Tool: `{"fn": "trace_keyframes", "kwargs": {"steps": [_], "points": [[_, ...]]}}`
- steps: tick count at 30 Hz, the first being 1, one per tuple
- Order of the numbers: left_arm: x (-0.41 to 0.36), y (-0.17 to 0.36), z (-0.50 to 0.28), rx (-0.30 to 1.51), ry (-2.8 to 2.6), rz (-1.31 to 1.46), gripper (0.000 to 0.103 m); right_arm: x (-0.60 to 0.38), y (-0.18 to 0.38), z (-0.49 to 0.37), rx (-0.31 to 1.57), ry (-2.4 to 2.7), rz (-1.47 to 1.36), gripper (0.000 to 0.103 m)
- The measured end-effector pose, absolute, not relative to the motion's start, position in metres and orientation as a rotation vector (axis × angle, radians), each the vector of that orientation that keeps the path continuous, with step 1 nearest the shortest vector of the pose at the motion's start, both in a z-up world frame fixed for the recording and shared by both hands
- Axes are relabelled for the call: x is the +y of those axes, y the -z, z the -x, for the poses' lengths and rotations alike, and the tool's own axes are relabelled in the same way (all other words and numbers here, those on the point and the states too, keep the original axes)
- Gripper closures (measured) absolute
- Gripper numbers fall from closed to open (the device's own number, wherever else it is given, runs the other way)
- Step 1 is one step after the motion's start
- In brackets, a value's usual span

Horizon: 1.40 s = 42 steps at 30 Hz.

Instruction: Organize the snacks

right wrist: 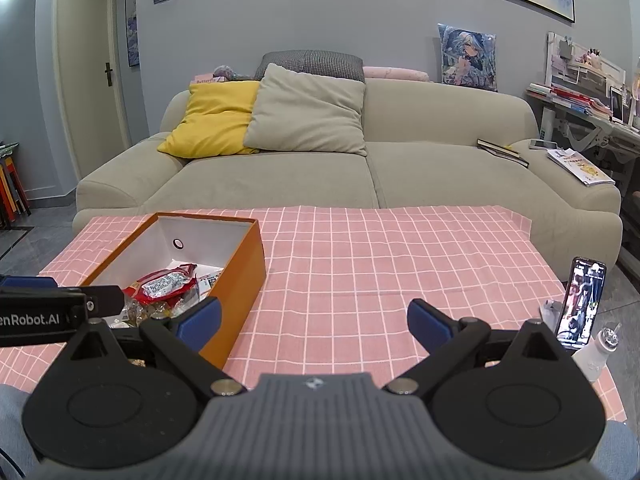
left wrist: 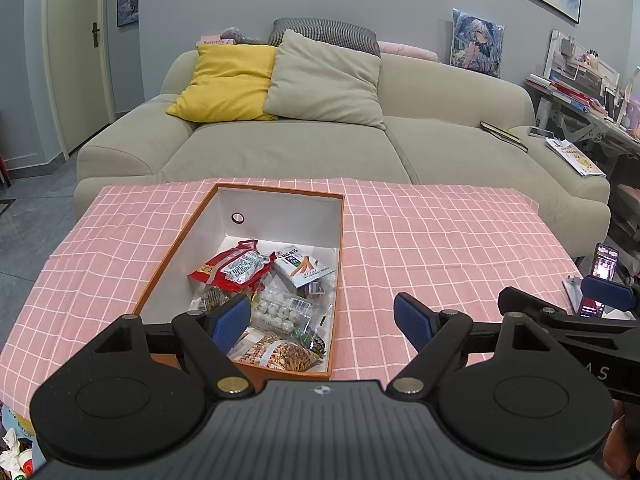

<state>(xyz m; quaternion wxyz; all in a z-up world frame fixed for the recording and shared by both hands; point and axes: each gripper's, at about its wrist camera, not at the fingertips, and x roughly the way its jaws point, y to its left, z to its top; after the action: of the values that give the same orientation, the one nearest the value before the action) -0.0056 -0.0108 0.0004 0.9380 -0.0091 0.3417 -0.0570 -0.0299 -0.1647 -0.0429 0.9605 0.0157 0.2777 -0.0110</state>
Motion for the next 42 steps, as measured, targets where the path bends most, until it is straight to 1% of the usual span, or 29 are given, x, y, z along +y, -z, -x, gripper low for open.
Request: {"fn": "trace_keyframes", "kwargs": {"steps": [42], "points": [[-0.0097, -0.0011, 0.0061, 0.701, 0.120, 0.009, 0.008, -0.1583, 0.0432, 0.0315, 0.568, 0.032, -0.029, 0.007]]}}
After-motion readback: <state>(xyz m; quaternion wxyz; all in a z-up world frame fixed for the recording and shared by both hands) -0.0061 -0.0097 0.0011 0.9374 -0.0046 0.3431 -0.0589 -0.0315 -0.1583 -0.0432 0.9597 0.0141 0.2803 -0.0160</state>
